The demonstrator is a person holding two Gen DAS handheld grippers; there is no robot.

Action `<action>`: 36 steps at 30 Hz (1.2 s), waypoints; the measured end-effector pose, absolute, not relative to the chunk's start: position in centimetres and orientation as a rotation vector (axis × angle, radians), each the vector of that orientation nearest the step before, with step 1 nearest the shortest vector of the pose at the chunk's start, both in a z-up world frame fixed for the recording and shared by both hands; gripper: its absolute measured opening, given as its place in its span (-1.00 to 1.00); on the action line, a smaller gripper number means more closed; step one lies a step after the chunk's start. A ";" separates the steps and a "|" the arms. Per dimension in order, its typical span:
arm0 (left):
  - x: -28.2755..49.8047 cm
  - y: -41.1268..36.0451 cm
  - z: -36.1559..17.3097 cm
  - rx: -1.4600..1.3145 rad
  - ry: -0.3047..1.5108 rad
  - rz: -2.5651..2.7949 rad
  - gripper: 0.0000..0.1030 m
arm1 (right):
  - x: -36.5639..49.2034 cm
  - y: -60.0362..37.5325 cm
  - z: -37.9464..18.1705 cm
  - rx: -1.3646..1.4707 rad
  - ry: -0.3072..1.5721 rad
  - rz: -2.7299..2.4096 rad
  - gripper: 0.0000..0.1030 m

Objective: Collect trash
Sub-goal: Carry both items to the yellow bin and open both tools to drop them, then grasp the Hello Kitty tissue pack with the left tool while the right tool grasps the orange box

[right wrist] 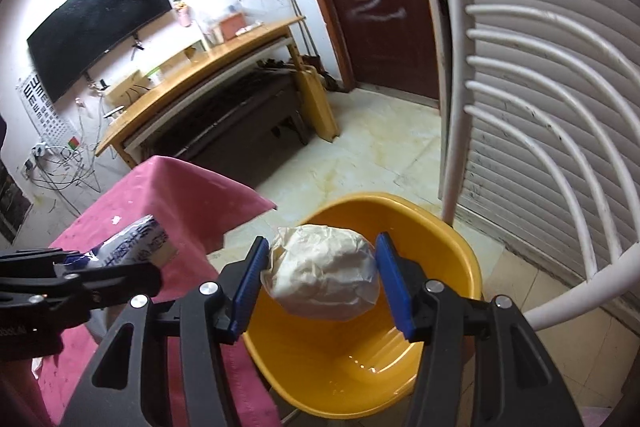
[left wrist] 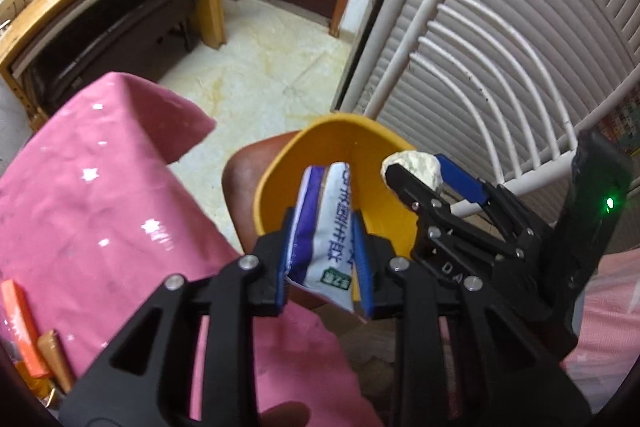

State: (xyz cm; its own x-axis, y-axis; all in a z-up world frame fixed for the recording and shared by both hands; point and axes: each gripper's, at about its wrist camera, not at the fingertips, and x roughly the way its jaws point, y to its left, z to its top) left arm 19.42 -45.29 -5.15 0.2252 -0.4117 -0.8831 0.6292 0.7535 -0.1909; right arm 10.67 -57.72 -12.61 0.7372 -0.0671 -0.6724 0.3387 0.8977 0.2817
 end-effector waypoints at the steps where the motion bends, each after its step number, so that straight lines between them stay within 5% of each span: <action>1: 19.5 -45.6 -5.2 0.226 1.140 -0.725 -0.51 | 10.7 -57.8 -12.8 0.409 0.719 -0.237 -0.01; 4: 20.1 -46.8 -6.1 0.240 1.155 -0.709 -0.45 | 10.8 -58.8 -13.5 0.431 0.735 -0.251 0.01; 8: 20.6 -47.2 -6.1 0.237 1.157 -0.690 0.13 | 11.0 -59.5 -13.7 0.449 0.740 -0.264 0.11; 22: 20.8 -41.8 -3.4 0.124 1.146 -0.628 0.14 | 11.1 -57.6 -11.8 0.445 0.705 -0.196 0.12; 36: 20.0 -23.4 2.0 0.050 1.052 -0.405 0.28 | 13.1 -45.1 -7.2 0.272 0.670 0.056 0.19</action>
